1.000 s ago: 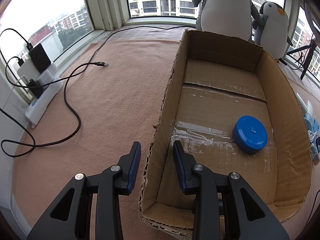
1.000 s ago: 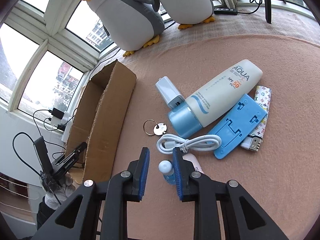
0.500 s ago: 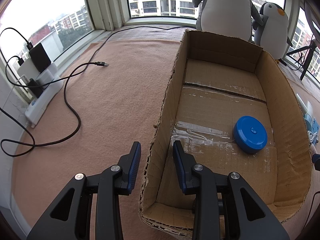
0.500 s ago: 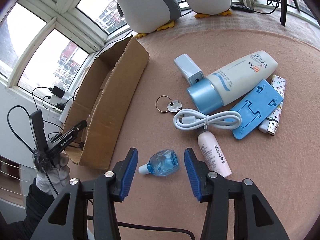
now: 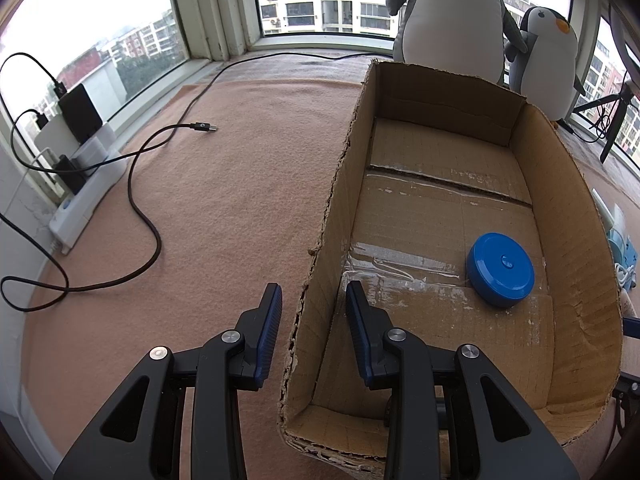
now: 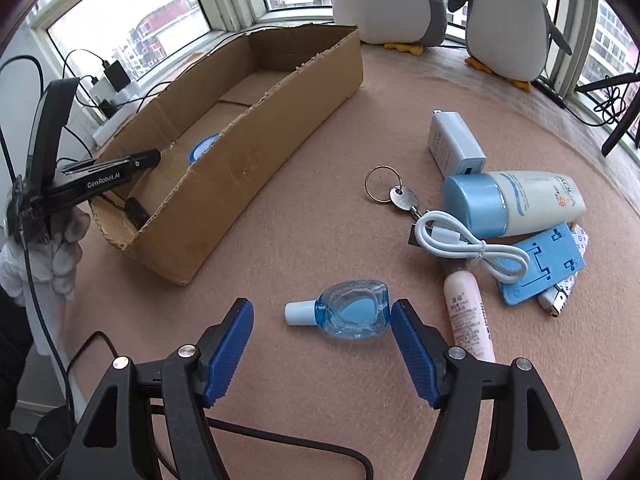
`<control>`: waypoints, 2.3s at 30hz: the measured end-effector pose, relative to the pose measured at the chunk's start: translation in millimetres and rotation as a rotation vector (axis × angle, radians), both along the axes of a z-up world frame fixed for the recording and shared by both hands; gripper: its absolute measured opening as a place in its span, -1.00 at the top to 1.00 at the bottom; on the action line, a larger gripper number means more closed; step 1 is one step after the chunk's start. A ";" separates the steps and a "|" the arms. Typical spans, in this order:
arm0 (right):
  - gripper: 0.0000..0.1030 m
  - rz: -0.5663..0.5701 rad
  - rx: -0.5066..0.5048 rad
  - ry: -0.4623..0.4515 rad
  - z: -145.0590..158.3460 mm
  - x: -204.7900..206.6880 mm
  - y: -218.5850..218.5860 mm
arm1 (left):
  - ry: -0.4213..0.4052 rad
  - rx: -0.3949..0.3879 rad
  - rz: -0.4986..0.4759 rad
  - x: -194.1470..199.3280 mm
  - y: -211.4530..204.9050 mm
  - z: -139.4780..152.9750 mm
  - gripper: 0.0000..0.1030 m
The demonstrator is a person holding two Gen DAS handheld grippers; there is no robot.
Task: Organize rigid objects
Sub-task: 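Return the right gripper to the items and grasp the blue sanitizer bottle, then carry the sanitizer bottle over the box and lower it inside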
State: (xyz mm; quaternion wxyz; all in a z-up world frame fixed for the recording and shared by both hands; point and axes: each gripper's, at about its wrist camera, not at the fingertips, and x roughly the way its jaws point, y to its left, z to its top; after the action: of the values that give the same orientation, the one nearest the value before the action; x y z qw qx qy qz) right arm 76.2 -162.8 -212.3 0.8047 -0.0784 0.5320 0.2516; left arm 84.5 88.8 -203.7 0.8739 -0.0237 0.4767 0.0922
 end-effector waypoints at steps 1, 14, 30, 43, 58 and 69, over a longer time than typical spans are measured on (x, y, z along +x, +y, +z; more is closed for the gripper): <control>-0.31 0.008 -0.013 0.000 -1.8 1.0 0.9 | 0.000 -0.001 0.000 -0.2 0.1 0.0 0.40; -0.08 0.030 -0.095 -0.034 -7.9 2.5 7.1 | -0.001 -0.002 0.001 -0.7 0.0 -0.3 0.40; -0.02 0.014 -0.024 -0.063 23.1 0.1 9.1 | -0.002 -0.004 0.002 -0.9 -0.3 -0.3 0.40; -0.02 0.025 0.115 -0.163 82.9 23.4 50.2 | -0.004 -0.008 0.003 -1.1 -1.2 -0.4 0.40; -0.02 0.093 0.136 -0.163 77.1 29.7 107.4 | -0.005 -0.011 0.004 -0.7 -2.3 -0.3 0.41; -0.02 0.117 0.114 -0.156 68.4 25.3 116.9 | -0.006 -0.011 0.005 -1.1 -1.8 -0.4 0.40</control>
State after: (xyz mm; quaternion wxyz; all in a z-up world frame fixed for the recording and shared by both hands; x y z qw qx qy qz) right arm 101.4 -46.0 -143.9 0.8307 -0.0828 0.4471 0.3213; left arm 83.4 87.1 -204.1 0.8749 -0.0299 0.4747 0.0914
